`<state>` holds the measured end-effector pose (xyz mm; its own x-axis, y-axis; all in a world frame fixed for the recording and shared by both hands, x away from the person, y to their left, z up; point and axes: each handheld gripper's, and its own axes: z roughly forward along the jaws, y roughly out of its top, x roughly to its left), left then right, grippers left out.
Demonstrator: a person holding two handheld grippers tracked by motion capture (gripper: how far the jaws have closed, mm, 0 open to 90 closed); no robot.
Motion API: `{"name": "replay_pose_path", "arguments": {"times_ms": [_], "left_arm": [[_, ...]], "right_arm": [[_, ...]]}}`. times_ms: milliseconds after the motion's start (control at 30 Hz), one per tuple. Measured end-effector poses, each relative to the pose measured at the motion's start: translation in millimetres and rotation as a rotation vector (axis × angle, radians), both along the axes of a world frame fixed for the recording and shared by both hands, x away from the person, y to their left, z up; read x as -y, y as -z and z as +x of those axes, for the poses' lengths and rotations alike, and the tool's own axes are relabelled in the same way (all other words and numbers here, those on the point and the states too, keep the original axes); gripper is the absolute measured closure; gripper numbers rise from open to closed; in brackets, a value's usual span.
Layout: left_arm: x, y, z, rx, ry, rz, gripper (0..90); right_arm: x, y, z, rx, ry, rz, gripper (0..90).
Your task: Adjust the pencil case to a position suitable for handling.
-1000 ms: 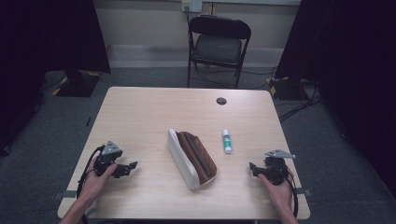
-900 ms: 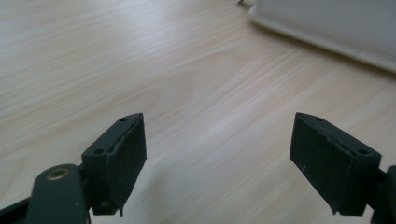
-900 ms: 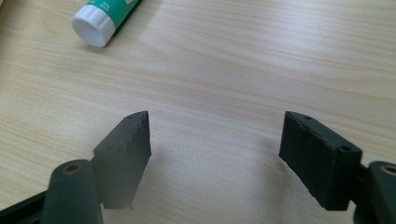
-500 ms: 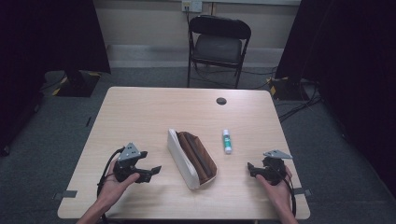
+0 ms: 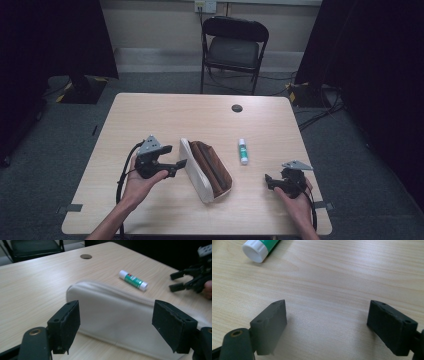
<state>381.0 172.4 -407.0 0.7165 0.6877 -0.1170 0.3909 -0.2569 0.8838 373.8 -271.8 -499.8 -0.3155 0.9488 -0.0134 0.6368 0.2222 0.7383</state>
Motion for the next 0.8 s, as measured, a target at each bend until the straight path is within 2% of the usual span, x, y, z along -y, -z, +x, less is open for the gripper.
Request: {"name": "replay_pose_path", "arguments": {"times_ms": [67,100,233,300,367,433,533,567,667,733,800], "left_arm": [[6.6,0.1,7.6,0.016,-0.016,0.028,21.6],[8.3,1.2,11.3,0.009,-0.013,0.028,20.9],[13.3,2.3,23.3,-0.025,-0.034,-0.044,19.6],[17.8,1.3,24.9,-0.029,-0.038,-0.015,18.7],[21.6,3.2,25.3,-0.032,-0.036,-0.012,18.5],[26.1,6.2,25.2,-0.042,-0.035,0.018,18.9],[30.3,11.4,24.5,-0.051,-0.041,0.027,19.1],[31.5,12.4,23.9,-0.053,-0.038,0.051,17.5],[30.6,12.1,22.6,-0.043,-0.043,0.056,16.5],[28.4,12.6,22.3,-0.052,-0.054,0.042,16.7],[27.4,14.8,21.9,-0.056,-0.045,0.062,17.3]], "right_arm": [[-0.1,0.0,0.1,0.000,0.001,0.000,15.0],[-0.1,0.0,0.1,0.000,0.001,0.000,15.0],[-0.1,0.0,0.1,0.000,0.001,0.000,15.0],[-0.1,0.0,0.1,0.001,0.001,0.000,15.0],[-0.2,0.1,0.1,0.001,0.001,0.000,15.0],[-0.1,0.1,0.1,0.001,0.001,0.000,15.0],[-0.1,0.0,0.1,0.000,0.000,0.000,15.1],[-0.1,0.0,0.0,0.000,0.000,0.000,15.1],[-0.1,0.1,0.1,0.001,0.001,0.000,15.1],[-0.2,0.1,0.1,0.001,0.001,0.000,15.1],[-0.1,0.0,0.1,0.000,0.000,0.000,15.1]]}}
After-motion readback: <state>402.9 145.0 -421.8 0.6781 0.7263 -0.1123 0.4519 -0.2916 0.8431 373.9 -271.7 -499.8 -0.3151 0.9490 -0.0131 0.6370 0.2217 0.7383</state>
